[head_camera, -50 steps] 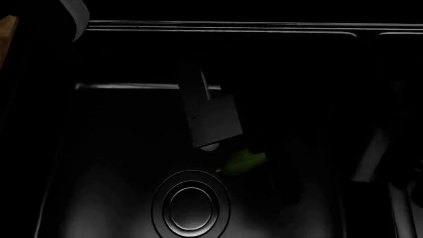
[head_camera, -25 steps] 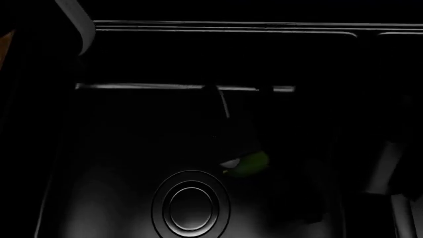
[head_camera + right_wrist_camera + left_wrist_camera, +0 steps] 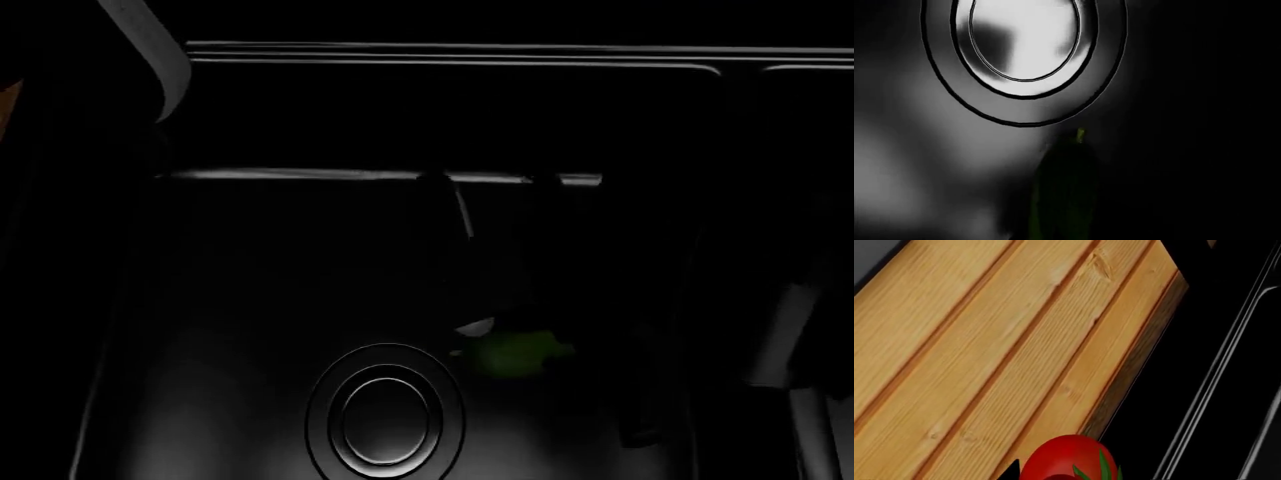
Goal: Pick the vegetables from the sink and place them on the cutting board.
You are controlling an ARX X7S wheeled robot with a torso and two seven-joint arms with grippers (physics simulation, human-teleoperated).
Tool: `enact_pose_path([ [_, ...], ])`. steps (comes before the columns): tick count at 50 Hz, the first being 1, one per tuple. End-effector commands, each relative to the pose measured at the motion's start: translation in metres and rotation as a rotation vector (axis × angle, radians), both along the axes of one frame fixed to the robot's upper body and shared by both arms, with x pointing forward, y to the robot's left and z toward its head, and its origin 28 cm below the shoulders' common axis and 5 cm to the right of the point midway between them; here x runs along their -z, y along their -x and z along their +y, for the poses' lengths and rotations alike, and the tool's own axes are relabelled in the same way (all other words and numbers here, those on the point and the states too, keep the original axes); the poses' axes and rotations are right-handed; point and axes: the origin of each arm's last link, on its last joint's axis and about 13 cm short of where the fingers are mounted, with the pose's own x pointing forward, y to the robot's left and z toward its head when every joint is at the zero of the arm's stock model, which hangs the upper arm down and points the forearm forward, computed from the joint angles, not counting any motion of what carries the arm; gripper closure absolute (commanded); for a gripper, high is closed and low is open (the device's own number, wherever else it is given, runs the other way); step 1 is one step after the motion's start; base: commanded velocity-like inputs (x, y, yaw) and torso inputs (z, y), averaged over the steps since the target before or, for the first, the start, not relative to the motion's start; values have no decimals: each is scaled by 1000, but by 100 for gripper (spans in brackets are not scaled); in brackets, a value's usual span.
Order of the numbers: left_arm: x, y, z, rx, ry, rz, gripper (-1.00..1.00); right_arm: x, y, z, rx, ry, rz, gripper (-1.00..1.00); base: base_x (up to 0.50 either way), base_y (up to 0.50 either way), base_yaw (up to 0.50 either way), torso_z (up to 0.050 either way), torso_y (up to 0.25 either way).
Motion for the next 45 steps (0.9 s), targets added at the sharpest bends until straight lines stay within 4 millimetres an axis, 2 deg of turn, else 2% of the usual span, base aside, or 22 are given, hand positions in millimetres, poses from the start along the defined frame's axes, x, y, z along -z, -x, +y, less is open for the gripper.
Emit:
enact_pose_path([
  [1, -7, 0, -3, 6, 72, -83, 100, -26, 8, 16, -3, -204, -186, 100, 1147, 31, -116, 12, -128],
  [2, -7, 1, -3, -7, 55, -125, 100, -38, 17, 17, 10, -262, -211, 100, 1147, 2, -115, 12, -128],
  [6, -7, 2, -2, -17, 100, -124, 100, -62, 39, 16, 31, -337, -286, 100, 1147, 31, -117, 12, -127],
  [8, -8, 1, -1, -18, 149, -120, 100, -66, 43, 14, 36, -341, -292, 100, 1147, 16, -116, 12, -127],
  [9, -8, 3, -1, 17, 89, -190, 100, -68, 45, 14, 35, -345, -293, 100, 1147, 32, -118, 12, -127],
  [13, -13, 1, 3, -10, 99, -205, 100, -77, 50, 13, 25, -347, -298, 100, 1147, 24, -117, 12, -128],
  [17, -22, 4, 5, -24, 142, -212, 100, -85, 53, 12, 33, -369, -318, 100, 1030, 9, -115, 0, 221],
  [21, -20, 4, 7, -48, 149, -216, 100, -88, 58, 14, 33, -399, -338, 100, 680, 9, -59, 0, 250],
  [26, -20, 6, 7, -45, 144, -214, 100, -83, 60, 13, 54, -434, -349, 100, 279, 10, -84, 0, 250],
  [36, -23, 5, 9, -62, 175, -228, 100, -95, 64, 11, 54, -503, -391, 100, 108, 3, -21, 0, 250],
  [45, -9, 11, 10, -120, 207, -226, 100, -93, 80, 18, 110, -656, -465, 100, 96, 1, -14, 0, 250],
])
